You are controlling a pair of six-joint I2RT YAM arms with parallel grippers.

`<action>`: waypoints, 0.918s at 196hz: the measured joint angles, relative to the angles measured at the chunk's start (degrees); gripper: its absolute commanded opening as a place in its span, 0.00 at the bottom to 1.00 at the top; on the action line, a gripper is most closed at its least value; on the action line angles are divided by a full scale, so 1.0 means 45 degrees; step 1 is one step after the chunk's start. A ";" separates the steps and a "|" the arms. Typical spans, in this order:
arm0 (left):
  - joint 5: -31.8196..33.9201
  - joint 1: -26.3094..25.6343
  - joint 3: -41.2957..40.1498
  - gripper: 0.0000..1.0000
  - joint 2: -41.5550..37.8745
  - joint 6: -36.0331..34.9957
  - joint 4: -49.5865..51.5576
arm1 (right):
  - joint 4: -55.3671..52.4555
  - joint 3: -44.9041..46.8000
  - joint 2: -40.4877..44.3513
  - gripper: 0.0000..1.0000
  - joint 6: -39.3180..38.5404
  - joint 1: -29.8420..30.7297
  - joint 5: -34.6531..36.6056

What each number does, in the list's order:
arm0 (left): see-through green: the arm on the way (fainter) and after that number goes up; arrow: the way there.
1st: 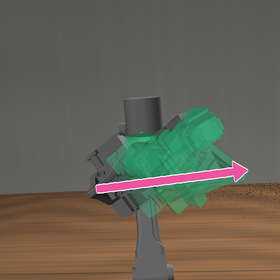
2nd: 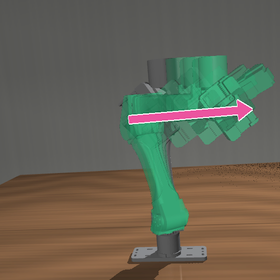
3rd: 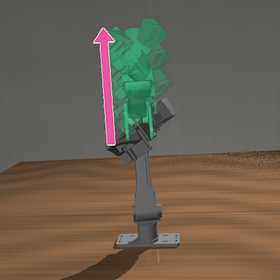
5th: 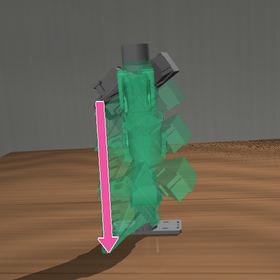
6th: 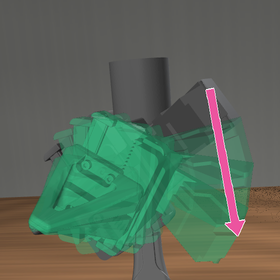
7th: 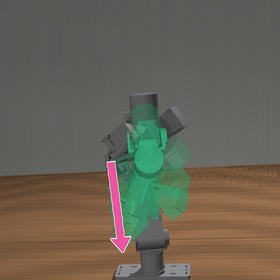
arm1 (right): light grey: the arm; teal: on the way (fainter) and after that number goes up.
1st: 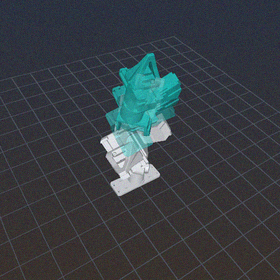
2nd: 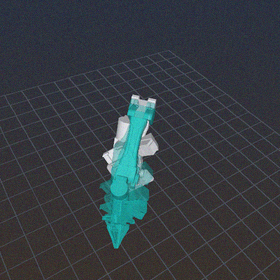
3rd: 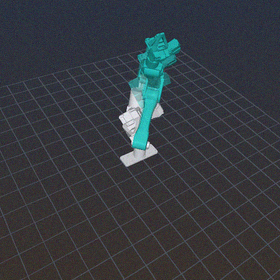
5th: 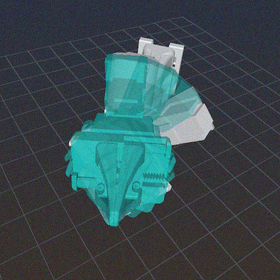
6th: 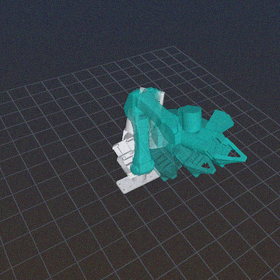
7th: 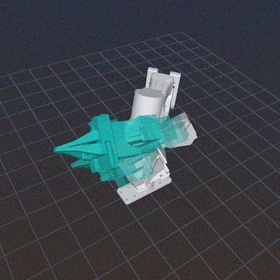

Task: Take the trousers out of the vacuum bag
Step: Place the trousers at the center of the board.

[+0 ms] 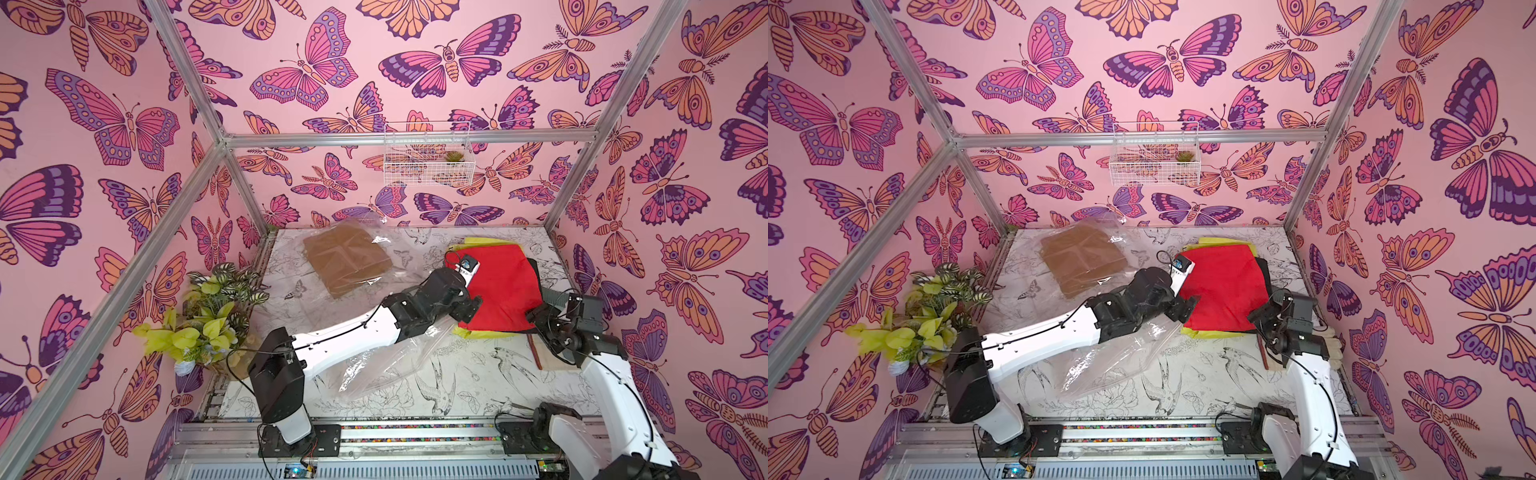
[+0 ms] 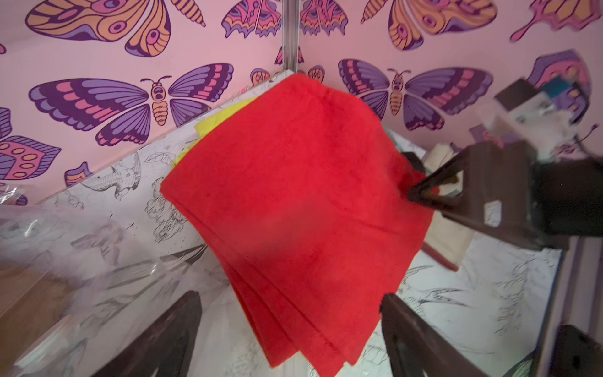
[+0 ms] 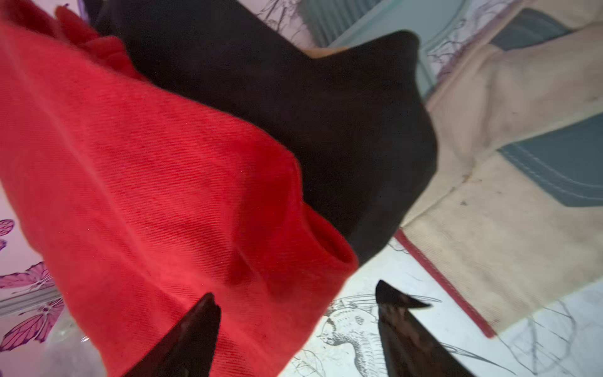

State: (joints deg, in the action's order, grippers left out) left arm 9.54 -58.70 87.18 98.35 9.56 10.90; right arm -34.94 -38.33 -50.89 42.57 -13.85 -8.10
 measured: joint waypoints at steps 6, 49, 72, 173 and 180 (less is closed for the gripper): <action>-0.0155 0.0068 0.0457 0.81 0.0243 0.0107 0.0189 | -0.0243 -0.0131 0.0078 0.92 -0.0121 -0.0058 0.0243; -0.1311 0.0826 0.2866 0.63 0.2268 0.0981 0.1146 | -0.1035 -0.1506 0.0602 0.94 -0.0928 -0.0175 0.0976; -0.2021 0.1375 0.3716 0.53 0.3458 0.1491 0.1433 | -0.0719 -0.2103 0.0787 0.95 -0.1486 -0.0180 0.0005; -0.3424 0.2205 0.6941 0.31 0.6795 0.2579 0.1627 | 0.0078 -0.6926 -0.4085 0.95 -0.4109 0.1506 -0.2098; -0.3478 0.2239 0.7135 0.31 0.6960 0.2618 0.1627 | 0.0058 -0.7208 -0.4435 0.95 -0.4265 0.1758 -0.1938</action>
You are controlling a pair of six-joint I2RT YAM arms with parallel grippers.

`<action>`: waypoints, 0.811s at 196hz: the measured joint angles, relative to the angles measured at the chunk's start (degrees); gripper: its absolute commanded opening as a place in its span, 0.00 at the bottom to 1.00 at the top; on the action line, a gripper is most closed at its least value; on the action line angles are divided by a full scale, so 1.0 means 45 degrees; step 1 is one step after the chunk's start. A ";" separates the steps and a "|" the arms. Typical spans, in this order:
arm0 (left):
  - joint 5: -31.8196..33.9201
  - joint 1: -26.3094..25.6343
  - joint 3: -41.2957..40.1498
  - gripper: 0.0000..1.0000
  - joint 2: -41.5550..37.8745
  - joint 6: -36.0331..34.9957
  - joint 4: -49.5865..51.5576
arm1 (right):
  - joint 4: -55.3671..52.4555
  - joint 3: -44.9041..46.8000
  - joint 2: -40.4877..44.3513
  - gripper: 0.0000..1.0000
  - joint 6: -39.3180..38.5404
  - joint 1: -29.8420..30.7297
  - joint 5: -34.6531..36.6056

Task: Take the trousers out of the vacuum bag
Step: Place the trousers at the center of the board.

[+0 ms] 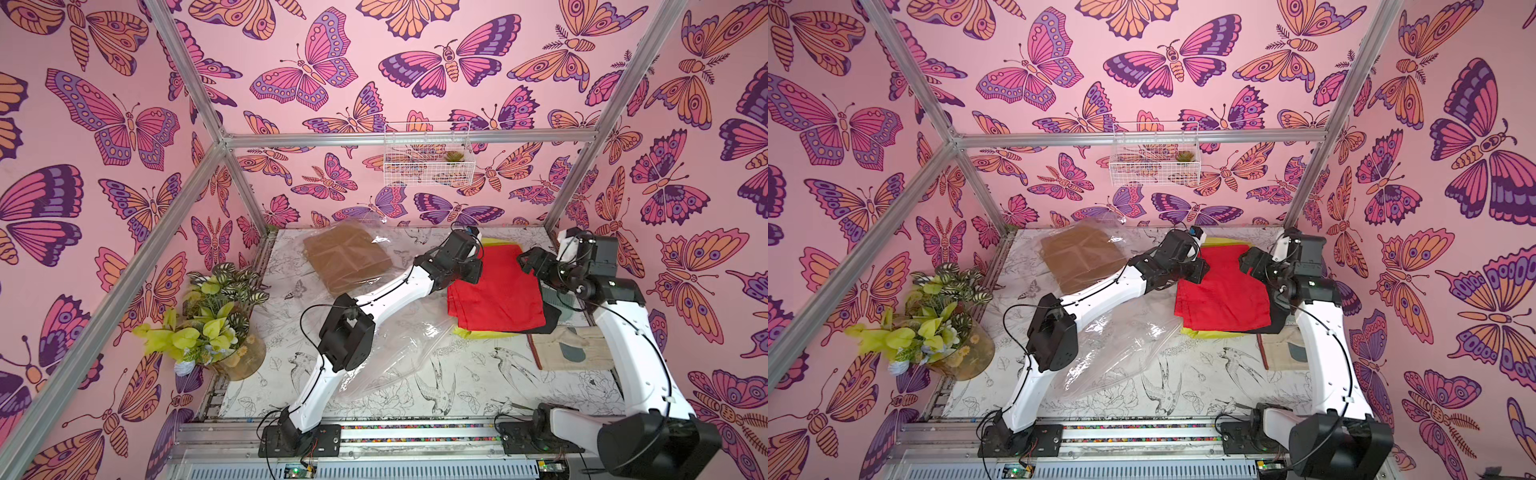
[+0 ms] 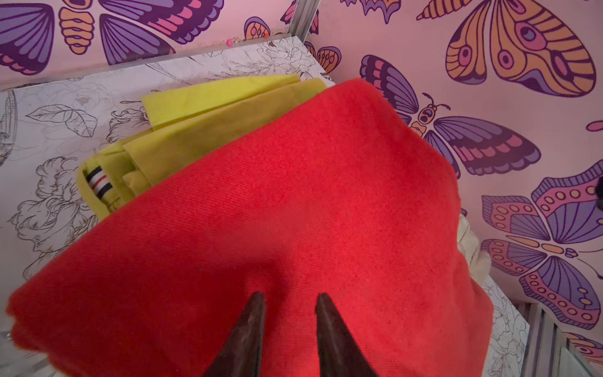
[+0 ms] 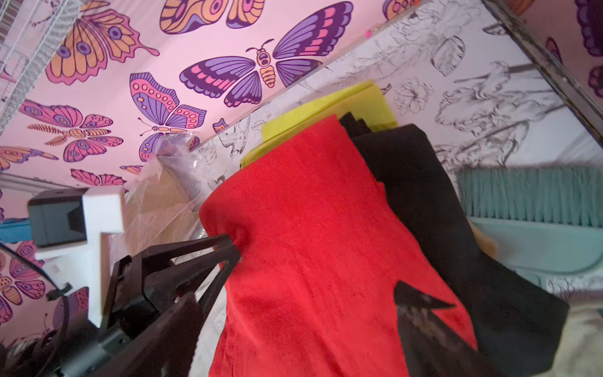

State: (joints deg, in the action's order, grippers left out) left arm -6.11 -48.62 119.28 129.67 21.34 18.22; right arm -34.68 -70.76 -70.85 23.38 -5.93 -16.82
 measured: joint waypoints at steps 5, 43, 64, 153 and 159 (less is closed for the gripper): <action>-0.0029 0.0034 0.0117 0.31 0.0131 0.0044 -0.0019 | -0.0015 -0.0214 -0.0301 0.95 -0.0146 0.0204 0.0180; -0.0296 0.0301 0.0821 0.31 0.1035 0.0243 -0.0034 | -0.0296 -0.1520 -0.2574 0.96 -0.0884 0.1171 0.1549; -0.0481 0.0427 0.1088 0.32 0.1389 0.0379 -0.0044 | -0.0466 -0.2045 -0.3881 0.97 -0.1171 0.1438 0.2370; -0.1472 0.0947 0.3264 0.34 0.3264 0.0753 -0.0194 | -0.1161 -0.4925 -0.8412 0.97 -0.2001 0.1700 0.4347; -0.1559 0.0986 0.3356 0.34 0.3356 0.0787 -0.0238 | -0.1156 -0.4993 -0.8500 0.97 -0.2025 0.1710 0.4371</action>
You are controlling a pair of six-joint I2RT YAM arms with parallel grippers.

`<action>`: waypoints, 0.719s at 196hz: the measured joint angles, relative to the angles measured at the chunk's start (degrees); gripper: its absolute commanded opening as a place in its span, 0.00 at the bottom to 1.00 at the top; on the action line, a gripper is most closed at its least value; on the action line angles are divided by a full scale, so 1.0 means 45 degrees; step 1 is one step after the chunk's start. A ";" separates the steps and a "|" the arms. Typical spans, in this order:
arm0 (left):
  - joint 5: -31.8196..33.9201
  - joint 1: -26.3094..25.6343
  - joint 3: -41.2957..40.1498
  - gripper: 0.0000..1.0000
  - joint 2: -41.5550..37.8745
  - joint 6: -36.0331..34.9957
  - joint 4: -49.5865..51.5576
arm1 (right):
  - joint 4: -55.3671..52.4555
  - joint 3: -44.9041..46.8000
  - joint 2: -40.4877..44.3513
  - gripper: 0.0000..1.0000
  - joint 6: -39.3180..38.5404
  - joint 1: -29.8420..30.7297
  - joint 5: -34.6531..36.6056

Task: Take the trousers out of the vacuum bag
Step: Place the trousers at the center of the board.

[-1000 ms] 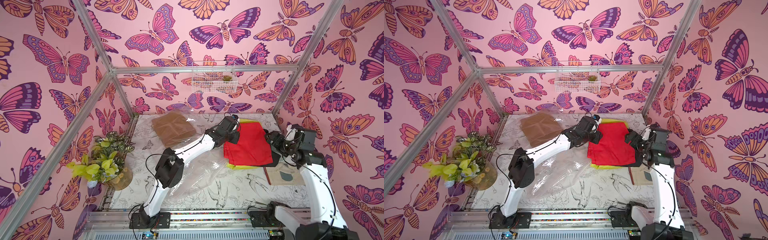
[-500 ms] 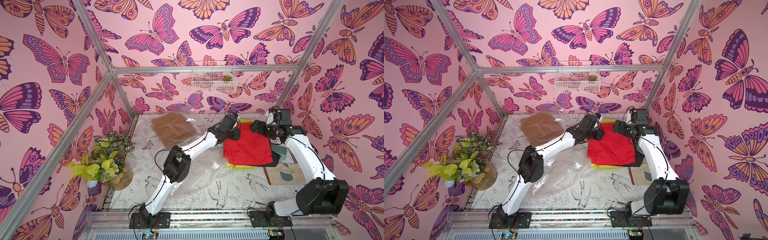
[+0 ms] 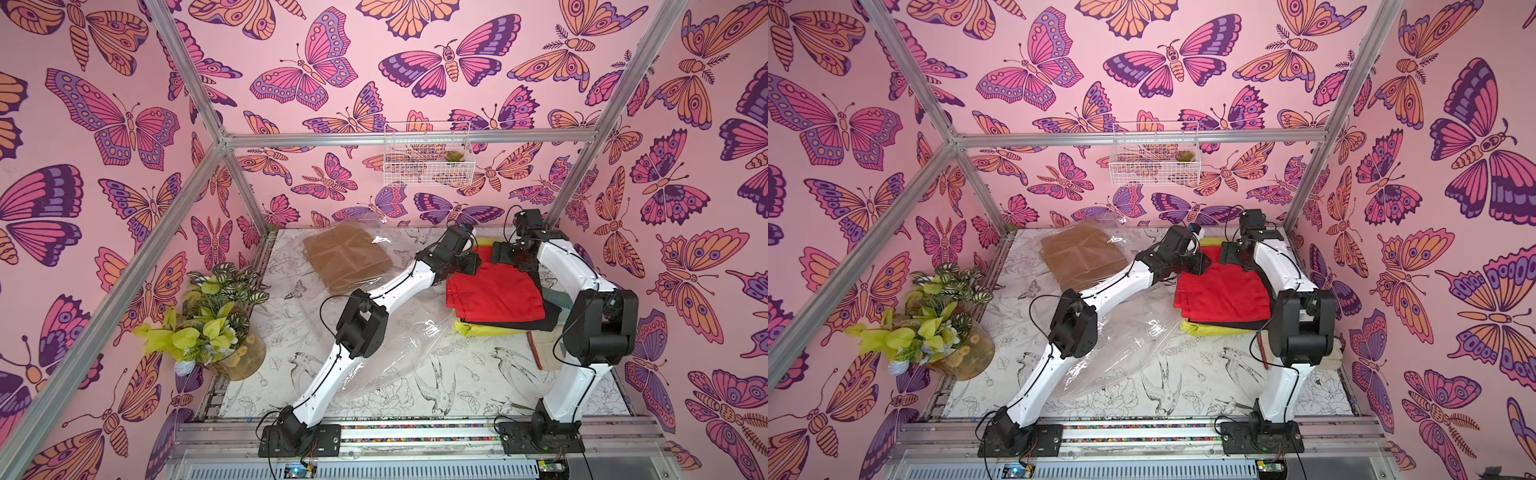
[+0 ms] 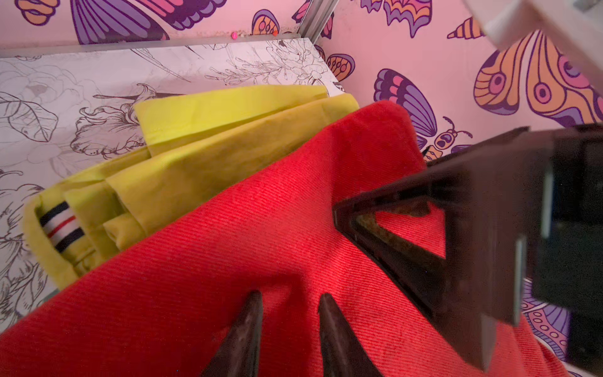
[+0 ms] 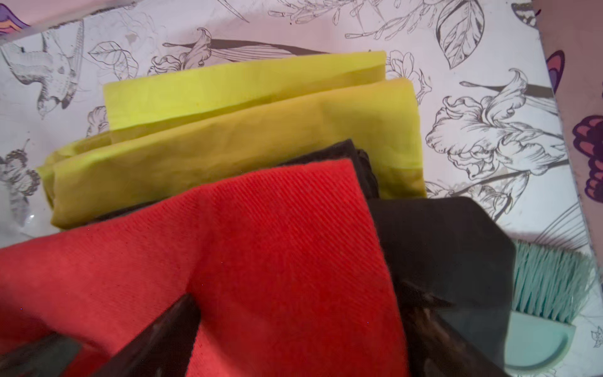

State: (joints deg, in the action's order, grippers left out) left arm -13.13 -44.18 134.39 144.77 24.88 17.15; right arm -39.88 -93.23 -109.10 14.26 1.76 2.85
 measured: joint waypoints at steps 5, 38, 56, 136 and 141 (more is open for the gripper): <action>-0.0063 0.0029 0.0044 0.34 0.0053 0.0019 -0.0039 | 0.0005 -0.0024 -0.0044 0.97 -0.0010 0.0000 0.0019; -0.0384 0.0136 0.0253 0.37 0.0243 0.0170 -0.0170 | 0.0151 -0.0039 -0.0151 0.97 -0.0087 0.0015 0.0087; -0.0500 0.0151 0.0330 0.38 0.0272 0.0253 -0.0170 | 0.0155 -0.0063 -0.0151 0.97 -0.0102 0.0039 0.0136; -0.0899 0.0165 0.0321 0.81 -0.0238 0.0471 0.0039 | 0.0321 0.0019 0.1107 0.99 0.0029 0.0238 0.0223; -0.0869 0.0180 0.0253 0.83 -0.0364 0.0491 0.0073 | 0.0432 0.0146 0.1399 0.99 0.0068 0.0296 0.0223</action>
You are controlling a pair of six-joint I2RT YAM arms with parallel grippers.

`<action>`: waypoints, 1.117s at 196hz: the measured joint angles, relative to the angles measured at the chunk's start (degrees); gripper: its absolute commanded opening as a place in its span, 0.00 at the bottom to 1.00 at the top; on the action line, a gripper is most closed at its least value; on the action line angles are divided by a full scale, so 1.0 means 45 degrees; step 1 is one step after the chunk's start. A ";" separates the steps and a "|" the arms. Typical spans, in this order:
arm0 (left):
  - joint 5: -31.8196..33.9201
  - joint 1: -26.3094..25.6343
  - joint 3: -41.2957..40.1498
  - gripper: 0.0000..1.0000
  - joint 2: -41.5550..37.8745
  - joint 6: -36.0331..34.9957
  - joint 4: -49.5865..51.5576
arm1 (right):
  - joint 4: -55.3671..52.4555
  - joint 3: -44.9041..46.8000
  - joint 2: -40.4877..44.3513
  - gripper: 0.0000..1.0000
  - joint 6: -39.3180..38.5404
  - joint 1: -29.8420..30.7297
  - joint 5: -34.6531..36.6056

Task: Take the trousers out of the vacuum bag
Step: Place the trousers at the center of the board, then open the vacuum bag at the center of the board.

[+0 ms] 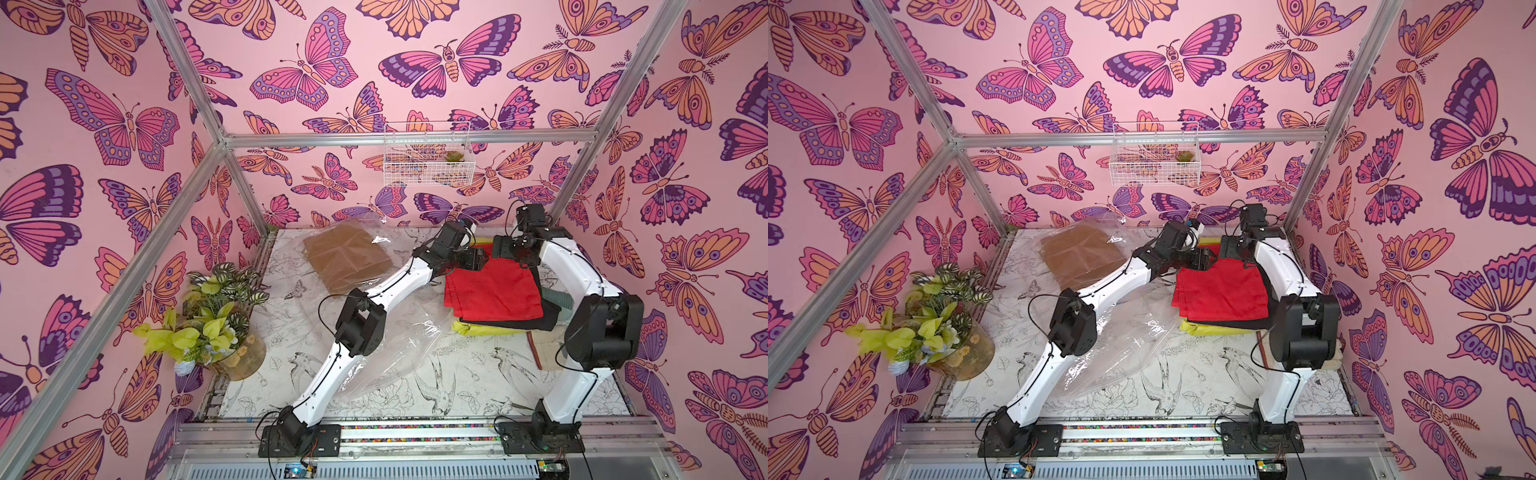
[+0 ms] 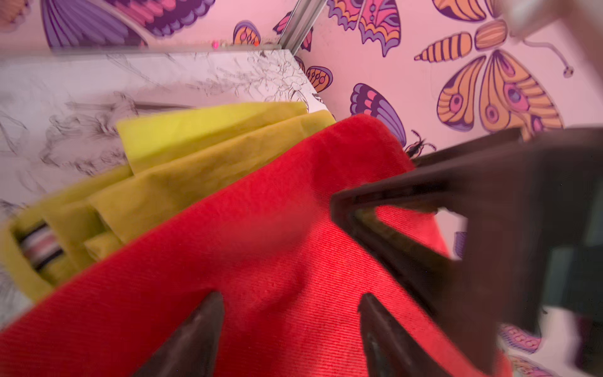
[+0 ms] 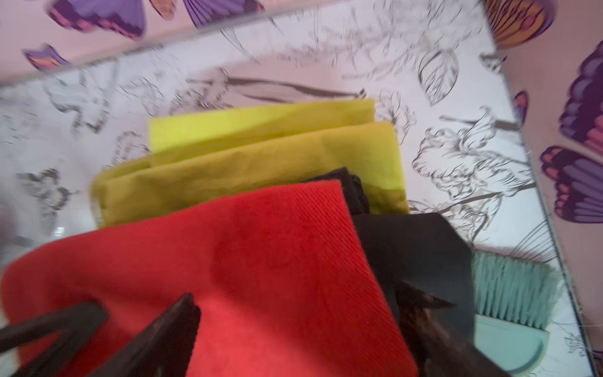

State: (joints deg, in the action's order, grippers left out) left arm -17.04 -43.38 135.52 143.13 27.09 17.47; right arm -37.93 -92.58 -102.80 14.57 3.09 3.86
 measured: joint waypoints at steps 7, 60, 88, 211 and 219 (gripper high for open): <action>0.0015 0.0044 -0.0131 0.84 -0.0185 -0.0034 0.0058 | 0.0160 0.0185 0.0457 0.99 0.0034 0.0102 0.0000; -0.0044 0.0559 -0.3487 0.94 -0.2968 -0.0160 -0.0461 | 0.1593 0.2030 0.4017 1.00 0.0131 0.1010 -0.0189; -0.0044 0.0588 -0.6353 0.94 -0.5576 -0.0335 -0.0937 | 0.1724 0.2895 0.5299 1.00 0.0262 0.1316 -0.0792; 0.4580 -0.2011 -1.6742 1.00 -1.6810 -0.2662 0.2108 | 0.2744 0.8578 1.0977 0.99 0.3876 0.2861 -0.8131; 0.5037 -0.2395 -1.7112 1.00 -1.7014 -0.2603 0.2351 | 0.2875 0.8811 1.1230 0.99 0.4075 0.2875 -0.8437</action>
State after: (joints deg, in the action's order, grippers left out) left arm 5.63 -54.15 58.52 66.57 15.38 28.05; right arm -24.99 -52.93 -52.27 32.91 16.03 -34.11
